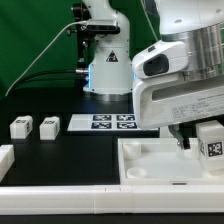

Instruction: Assemble one leg

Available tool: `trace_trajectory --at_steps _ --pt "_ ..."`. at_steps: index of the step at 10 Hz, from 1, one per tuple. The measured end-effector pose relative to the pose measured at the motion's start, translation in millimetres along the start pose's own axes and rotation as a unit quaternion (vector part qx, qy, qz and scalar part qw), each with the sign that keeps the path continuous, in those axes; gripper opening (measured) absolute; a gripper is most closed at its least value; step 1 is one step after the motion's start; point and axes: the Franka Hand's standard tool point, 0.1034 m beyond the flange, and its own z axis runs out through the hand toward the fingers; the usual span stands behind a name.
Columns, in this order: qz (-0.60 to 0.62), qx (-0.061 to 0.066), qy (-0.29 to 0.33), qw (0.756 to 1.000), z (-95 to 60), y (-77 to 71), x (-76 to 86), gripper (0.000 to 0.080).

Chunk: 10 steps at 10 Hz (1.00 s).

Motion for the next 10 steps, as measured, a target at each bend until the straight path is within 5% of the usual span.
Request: trace_trajectory --at_steps 4,6,7,8,10 --pt "-0.085 -0.005 0.001 0.996 -2.1 1.6 2.3 0.0649" --pt "-0.085 -0.005 0.001 0.996 -1.6 1.9 1.8 0.0388" --pt "-0.085 -0.005 0.001 0.996 -1.6 2.1 1.8 0.0388" --pt "-0.085 -0.005 0.001 0.996 -1.6 2.2 1.8 0.0291" --pt "-0.069 -0.005 0.001 0.998 -1.6 2.1 1.9 0.0291"
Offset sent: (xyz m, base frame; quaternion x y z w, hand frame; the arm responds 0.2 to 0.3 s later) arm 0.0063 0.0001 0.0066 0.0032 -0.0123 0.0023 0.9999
